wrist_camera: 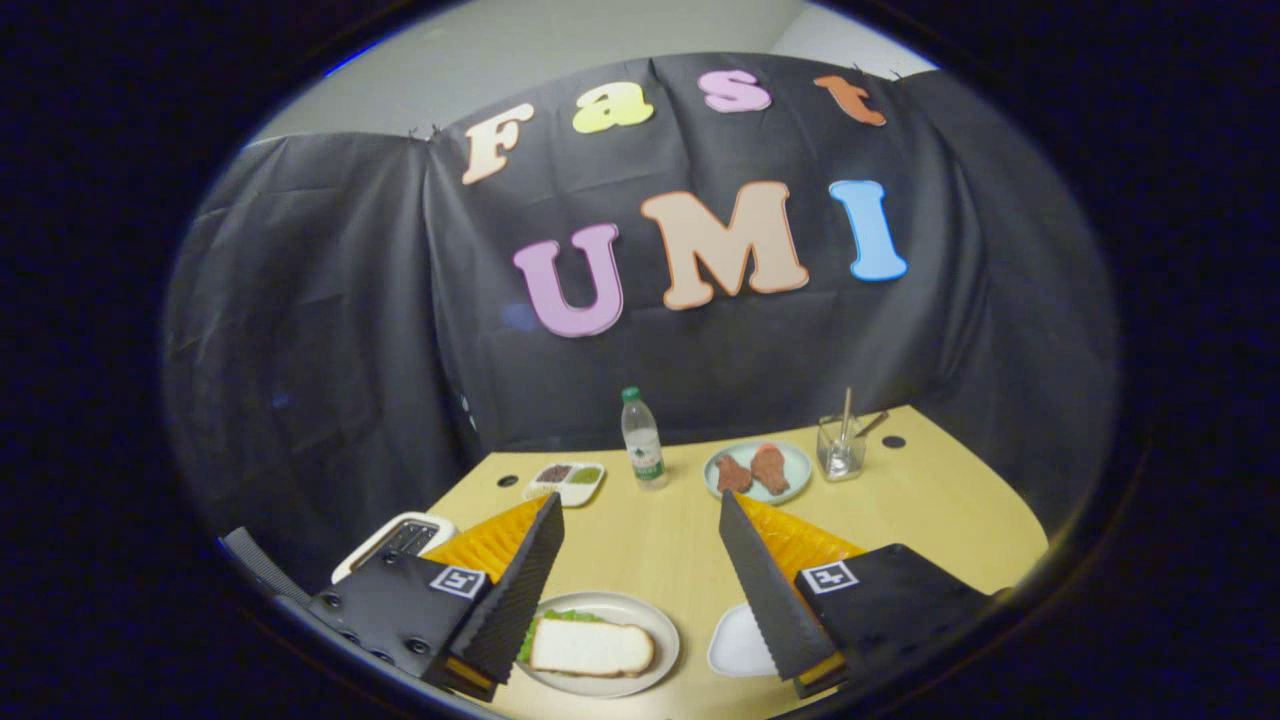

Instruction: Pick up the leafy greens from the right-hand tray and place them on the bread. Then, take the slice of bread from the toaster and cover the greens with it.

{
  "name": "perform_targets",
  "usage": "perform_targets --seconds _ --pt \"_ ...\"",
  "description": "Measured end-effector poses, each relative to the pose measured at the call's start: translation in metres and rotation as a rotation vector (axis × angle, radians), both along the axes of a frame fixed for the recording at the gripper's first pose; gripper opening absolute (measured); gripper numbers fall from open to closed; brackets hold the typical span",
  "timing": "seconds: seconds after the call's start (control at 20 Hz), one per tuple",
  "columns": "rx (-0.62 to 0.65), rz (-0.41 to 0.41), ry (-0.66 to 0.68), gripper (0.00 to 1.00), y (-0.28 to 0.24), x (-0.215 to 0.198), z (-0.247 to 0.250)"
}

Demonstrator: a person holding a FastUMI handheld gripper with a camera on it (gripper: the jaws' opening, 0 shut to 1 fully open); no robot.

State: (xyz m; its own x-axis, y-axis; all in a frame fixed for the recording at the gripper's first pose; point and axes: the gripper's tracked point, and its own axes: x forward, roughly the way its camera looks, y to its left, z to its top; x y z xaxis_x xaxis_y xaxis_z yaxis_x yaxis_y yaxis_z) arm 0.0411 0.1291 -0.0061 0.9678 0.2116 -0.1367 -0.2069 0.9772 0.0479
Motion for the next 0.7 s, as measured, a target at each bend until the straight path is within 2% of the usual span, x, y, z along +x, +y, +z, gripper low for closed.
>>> perform_targets --seconds 0.2,0.7 --pt "-0.011 -0.027 -0.130 0.98 -0.019 -0.008 0.040" --pt "-0.009 -0.066 -0.149 0.98 -0.045 -0.021 0.052"
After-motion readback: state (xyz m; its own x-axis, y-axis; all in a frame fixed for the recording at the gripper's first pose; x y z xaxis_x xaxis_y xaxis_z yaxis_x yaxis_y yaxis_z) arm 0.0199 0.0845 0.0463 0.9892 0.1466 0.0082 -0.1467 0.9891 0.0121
